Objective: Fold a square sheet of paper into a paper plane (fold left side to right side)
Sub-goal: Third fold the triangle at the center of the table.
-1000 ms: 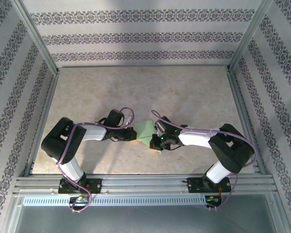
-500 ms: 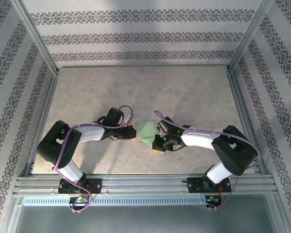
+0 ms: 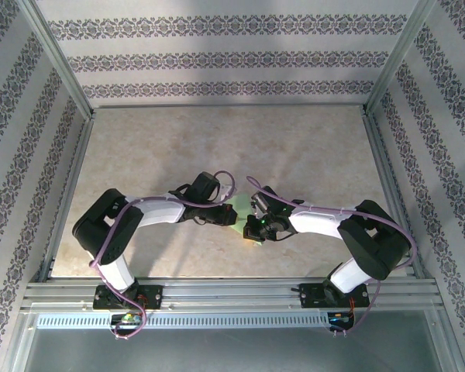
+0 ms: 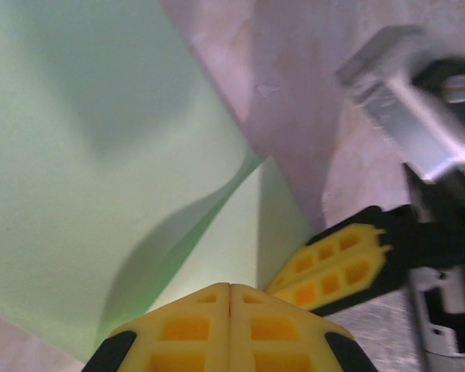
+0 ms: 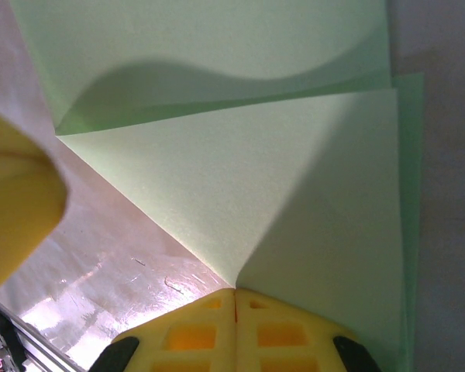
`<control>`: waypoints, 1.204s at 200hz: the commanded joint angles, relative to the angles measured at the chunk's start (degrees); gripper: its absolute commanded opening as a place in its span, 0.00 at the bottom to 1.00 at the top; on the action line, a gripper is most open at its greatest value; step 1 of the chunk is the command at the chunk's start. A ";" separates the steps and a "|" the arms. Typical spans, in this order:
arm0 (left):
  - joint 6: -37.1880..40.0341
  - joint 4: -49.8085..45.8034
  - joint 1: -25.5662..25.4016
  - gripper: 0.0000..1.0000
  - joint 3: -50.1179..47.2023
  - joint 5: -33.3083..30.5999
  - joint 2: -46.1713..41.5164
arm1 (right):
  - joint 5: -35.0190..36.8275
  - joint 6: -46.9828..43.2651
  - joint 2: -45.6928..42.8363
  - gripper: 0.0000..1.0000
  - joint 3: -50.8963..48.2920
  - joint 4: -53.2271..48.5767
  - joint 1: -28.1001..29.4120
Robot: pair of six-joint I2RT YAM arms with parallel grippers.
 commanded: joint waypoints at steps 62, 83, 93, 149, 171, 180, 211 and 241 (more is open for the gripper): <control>8.11 -10.09 -2.95 0.00 6.13 -5.39 5.64 | 2.72 0.43 3.16 0.00 -0.18 -2.72 0.21; 9.48 -11.95 -3.65 0.00 6.05 -7.97 6.43 | 2.72 0.36 3.01 0.00 0.02 -2.86 0.21; 9.89 -12.45 -3.84 0.00 5.80 -9.21 6.64 | 2.81 0.38 2.83 0.00 0.06 -2.98 0.19; 12.92 -16.00 -4.78 0.00 4.17 -17.69 6.94 | 3.14 0.21 0.78 0.00 -0.40 -4.69 -0.41; 13.56 -16.45 -4.74 0.00 3.70 -19.40 7.28 | 3.29 0.05 -0.12 0.00 -0.74 -5.51 -0.69; 13.78 -16.45 -4.74 0.00 3.67 -19.70 7.37 | 3.34 0.02 -0.40 0.00 -1.01 -5.67 -0.92; 14.28 -16.03 -4.78 0.00 3.37 -20.73 8.01 | 3.47 0.01 -1.36 0.00 -2.13 -6.15 -1.24; 14.93 -16.02 -4.78 0.00 3.56 -21.69 8.40 | 3.68 0.10 -2.82 0.00 -3.42 -6.93 -1.63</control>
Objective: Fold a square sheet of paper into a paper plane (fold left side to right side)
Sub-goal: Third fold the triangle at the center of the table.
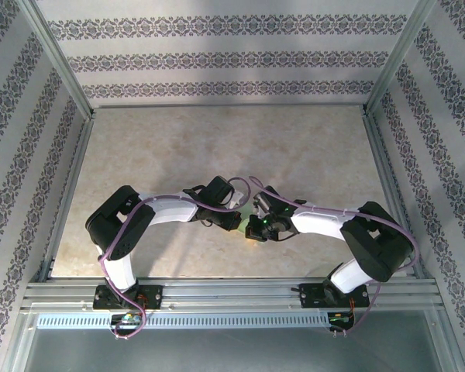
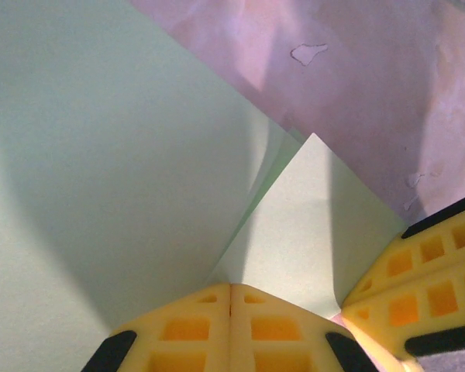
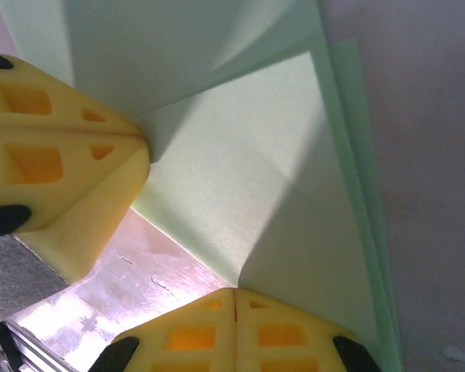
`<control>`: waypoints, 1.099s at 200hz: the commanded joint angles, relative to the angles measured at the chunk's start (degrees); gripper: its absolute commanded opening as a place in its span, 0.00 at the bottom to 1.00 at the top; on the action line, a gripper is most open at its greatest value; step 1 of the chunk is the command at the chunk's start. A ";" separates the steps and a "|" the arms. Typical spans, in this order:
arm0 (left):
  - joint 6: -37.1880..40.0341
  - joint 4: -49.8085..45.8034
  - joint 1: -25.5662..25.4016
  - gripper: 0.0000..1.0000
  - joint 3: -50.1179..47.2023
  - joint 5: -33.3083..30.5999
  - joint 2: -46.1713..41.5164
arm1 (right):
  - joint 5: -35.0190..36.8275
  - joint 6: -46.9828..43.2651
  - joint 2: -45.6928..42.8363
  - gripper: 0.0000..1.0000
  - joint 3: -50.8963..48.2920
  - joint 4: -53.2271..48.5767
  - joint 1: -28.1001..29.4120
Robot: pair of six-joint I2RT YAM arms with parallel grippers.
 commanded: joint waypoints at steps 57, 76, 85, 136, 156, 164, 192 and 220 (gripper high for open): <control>3.14 -8.17 -0.01 0.00 -2.09 -11.03 4.56 | 3.69 -0.31 -5.46 0.00 -4.85 -8.33 -3.11; 3.27 -8.17 0.02 0.00 -2.04 -11.14 4.49 | 3.76 -0.91 -6.47 0.00 -5.49 -9.43 -3.99; 3.36 -8.35 -0.01 0.00 -1.99 -11.24 4.42 | 3.67 -1.11 -7.04 0.00 -5.95 -9.99 -4.54; 3.62 -8.26 -0.01 0.00 -1.93 -11.37 4.13 | 3.06 -3.45 -9.27 0.00 -7.55 -13.01 -7.57; 3.53 -7.93 -0.01 0.00 -1.85 -11.07 3.60 | 2.54 -4.69 -10.16 0.00 -7.23 -14.32 -8.28; 3.53 -7.99 0.03 0.00 -1.63 -10.98 3.39 | 2.57 -5.47 -10.82 0.00 -6.67 -15.40 -8.69; 3.96 -8.35 0.05 0.00 -0.97 -11.15 2.34 | 2.62 -9.05 -14.35 0.00 -4.34 -18.49 -10.94; 4.67 -8.61 0.33 0.00 -0.50 -10.95 0.57 | 0.43 -14.29 -17.39 0.17 -2.45 -17.45 -13.52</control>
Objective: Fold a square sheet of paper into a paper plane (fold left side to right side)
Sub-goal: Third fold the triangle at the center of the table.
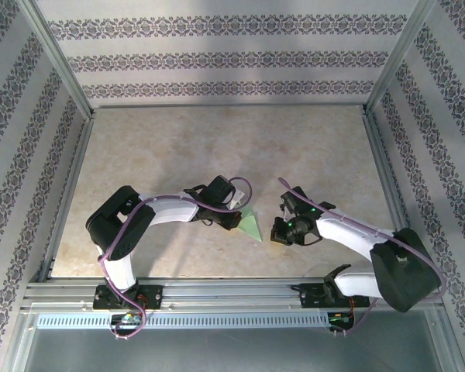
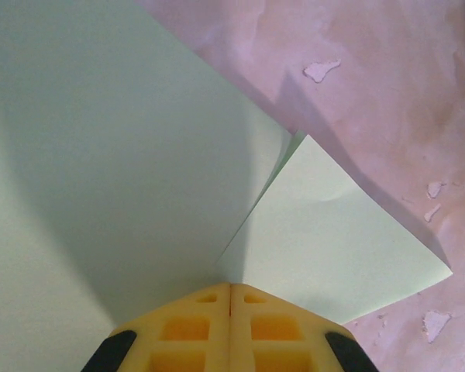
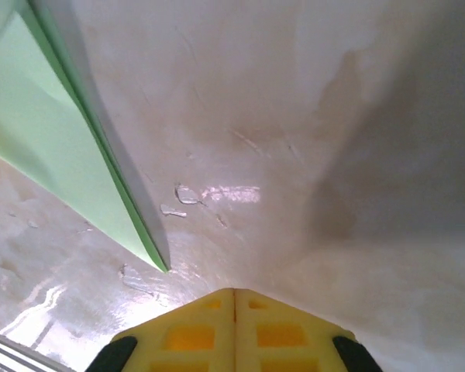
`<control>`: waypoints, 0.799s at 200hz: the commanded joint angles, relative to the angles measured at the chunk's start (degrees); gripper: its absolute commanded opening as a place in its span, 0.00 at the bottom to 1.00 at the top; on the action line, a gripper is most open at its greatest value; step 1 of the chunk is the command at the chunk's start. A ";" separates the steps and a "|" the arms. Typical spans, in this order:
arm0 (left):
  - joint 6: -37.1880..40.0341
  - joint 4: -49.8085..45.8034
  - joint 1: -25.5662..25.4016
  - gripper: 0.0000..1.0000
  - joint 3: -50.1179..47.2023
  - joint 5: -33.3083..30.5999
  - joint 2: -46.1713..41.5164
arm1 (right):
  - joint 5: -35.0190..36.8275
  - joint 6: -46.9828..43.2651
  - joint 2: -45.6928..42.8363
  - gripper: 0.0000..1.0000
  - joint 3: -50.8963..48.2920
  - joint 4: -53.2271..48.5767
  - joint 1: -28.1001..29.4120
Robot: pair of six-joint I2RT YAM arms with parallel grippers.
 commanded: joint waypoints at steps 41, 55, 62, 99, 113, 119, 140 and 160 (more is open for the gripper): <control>0.21 -6.60 2.75 0.21 -0.56 -2.87 -6.01 | -6.08 -11.15 -0.69 0.33 4.60 6.97 -2.18; -1.65 -5.06 4.33 0.32 -1.26 -1.06 -9.32 | -9.14 -11.84 1.35 0.35 4.88 11.66 -2.10; -2.63 -4.08 5.21 0.34 -1.90 -0.03 -10.96 | -10.41 -11.87 2.53 0.35 5.03 14.28 -2.10; -10.55 0.63 12.29 0.48 -7.07 5.85 -16.92 | -14.21 -14.53 9.20 0.38 7.11 22.19 -1.09; -14.74 4.26 15.66 0.50 -10.23 9.64 -17.85 | -14.60 -15.60 11.43 0.39 7.60 24.42 -0.98; -16.51 6.08 16.84 0.51 -11.64 10.71 -18.12 | -14.59 -15.77 12.33 0.40 7.69 25.36 -0.96; -21.27 10.49 19.30 0.51 -14.97 12.35 -18.39 | -13.10 -16.98 15.31 0.40 8.54 26.14 -1.05; -21.77 10.43 19.54 0.51 -15.26 11.86 -17.58 | -12.98 -17.42 17.87 0.40 8.92 27.45 -0.96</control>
